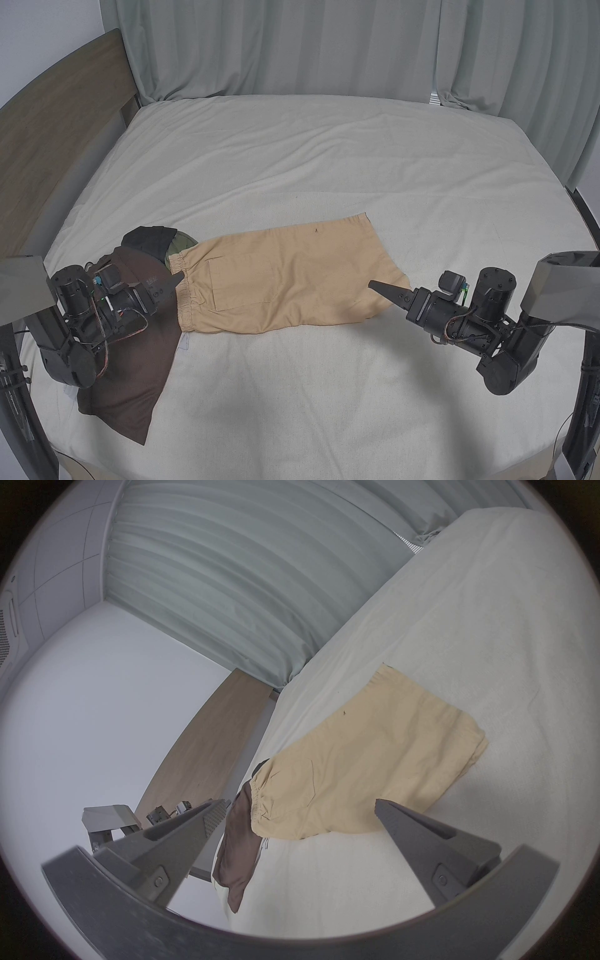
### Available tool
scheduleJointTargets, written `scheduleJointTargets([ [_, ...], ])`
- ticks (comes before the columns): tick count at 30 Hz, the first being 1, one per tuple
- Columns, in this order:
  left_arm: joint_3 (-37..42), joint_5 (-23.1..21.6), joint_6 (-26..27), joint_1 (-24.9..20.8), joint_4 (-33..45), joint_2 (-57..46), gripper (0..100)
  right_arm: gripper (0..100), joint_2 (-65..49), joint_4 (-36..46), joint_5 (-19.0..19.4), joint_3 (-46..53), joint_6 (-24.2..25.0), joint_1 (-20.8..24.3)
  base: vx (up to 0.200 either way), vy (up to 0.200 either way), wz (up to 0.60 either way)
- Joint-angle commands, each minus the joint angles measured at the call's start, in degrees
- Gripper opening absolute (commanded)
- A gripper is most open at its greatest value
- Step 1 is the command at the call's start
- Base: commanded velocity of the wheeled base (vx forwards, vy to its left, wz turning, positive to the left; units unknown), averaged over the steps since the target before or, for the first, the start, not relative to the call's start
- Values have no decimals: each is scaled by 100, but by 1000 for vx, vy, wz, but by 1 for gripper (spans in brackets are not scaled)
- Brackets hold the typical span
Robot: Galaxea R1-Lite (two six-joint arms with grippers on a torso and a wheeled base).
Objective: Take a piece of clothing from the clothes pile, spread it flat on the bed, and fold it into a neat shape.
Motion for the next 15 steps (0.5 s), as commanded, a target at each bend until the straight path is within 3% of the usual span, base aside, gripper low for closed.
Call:
scheduleJointTargets([
  [1, -13, 43, 289, 60, 14, 133, 100, 100, 227, -2, 1, -37, -1, -1, 0, 0, 0],
  [9, -13, 52, 333, 60, 14, 142, 100, 100, 815, -2, -17, -257, 7, -54, 0, 0, 0],
  [15, -22, 52, 333, 60, 5, 142, 100, 100, 1272, -10, -342, -529, 7, -10, 0, 0, 0],
])
